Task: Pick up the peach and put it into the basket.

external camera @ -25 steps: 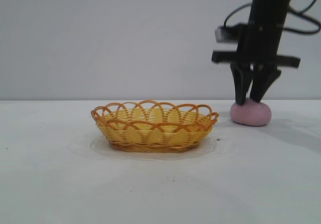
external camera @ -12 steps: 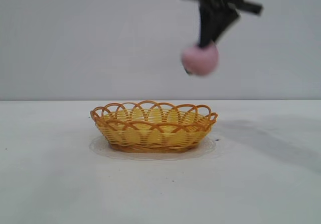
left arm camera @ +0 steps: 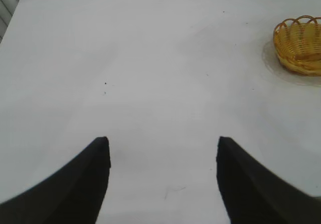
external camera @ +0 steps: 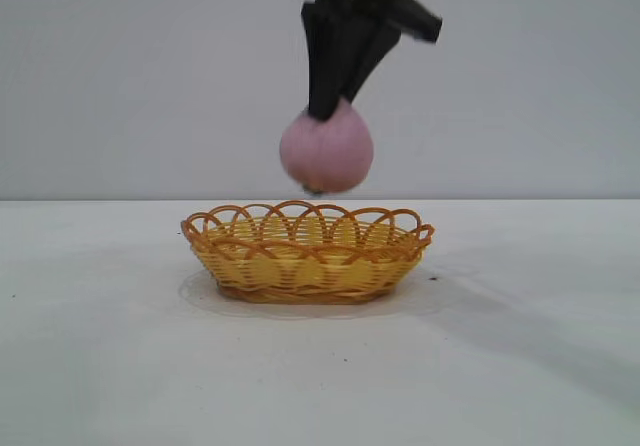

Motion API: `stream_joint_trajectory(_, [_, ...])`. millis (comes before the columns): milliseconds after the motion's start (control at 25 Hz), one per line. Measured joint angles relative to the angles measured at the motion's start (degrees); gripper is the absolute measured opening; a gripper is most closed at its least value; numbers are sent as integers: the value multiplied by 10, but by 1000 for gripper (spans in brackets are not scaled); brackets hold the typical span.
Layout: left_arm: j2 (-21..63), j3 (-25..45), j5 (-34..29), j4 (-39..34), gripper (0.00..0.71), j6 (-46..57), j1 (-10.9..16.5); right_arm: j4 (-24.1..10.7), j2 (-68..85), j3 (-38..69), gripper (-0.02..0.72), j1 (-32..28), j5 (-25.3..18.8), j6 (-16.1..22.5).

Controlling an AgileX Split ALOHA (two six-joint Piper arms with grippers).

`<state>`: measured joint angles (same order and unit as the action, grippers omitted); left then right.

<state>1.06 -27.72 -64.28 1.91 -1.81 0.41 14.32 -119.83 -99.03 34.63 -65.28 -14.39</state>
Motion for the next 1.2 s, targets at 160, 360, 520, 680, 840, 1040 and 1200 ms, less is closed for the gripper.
stream_joint_trajectory(160, [0,0,0,0,445,0,0,16,-43,0,0,0,3,-14])
stream_joint_trajectory(360, [0,0,0,0,445,0,0,31,-56,0,55,0,12,-17])
stream_joint_trajectory(520, [0,0,0,0,445,0,0,13,-53,-1,290,0,13,0])
stream_joint_trajectory(680, [0,0,0,0,445,0,0,2,-24,-1,430,-8,17,21])
stream_joint_trajectory(840, [0,0,0,0,445,0,0,-23,25,-1,472,-75,48,63])
stream_joint_trajectory(1040, [0,0,0,0,445,0,0,-78,17,-2,456,-232,54,116])
stream_joint_trajectory(1200, [0,0,0,0,445,0,0,-86,-17,0,456,-301,55,135])
